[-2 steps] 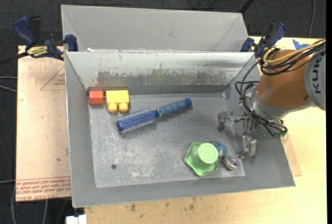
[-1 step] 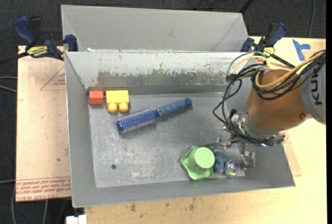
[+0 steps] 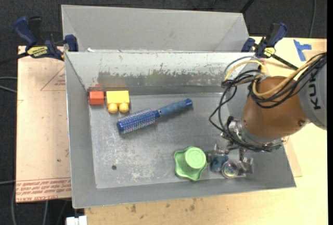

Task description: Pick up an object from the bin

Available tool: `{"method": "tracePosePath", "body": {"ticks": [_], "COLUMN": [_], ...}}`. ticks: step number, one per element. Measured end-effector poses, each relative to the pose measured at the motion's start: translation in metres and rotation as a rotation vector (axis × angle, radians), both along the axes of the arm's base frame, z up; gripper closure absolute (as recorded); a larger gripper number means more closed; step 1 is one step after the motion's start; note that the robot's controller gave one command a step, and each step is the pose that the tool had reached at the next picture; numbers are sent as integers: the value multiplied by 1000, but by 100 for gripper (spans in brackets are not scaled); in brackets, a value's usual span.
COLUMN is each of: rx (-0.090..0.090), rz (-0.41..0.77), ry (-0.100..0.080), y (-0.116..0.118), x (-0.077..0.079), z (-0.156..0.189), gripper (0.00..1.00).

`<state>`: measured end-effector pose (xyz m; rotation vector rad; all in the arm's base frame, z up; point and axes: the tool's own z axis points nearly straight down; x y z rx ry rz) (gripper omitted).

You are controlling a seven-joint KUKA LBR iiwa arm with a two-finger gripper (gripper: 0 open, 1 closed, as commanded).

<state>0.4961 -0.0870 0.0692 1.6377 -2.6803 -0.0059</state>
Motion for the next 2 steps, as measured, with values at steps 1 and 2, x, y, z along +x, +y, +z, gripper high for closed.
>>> {"method": "tracePosePath", "body": {"ticks": [1, 2], "rx": [-1, -4], "rz": [1, -37], "ry": [-3, -14], "y": [-1, -22], "x": [1, 21], "z": [0, 139], "gripper": [100, 100]}}
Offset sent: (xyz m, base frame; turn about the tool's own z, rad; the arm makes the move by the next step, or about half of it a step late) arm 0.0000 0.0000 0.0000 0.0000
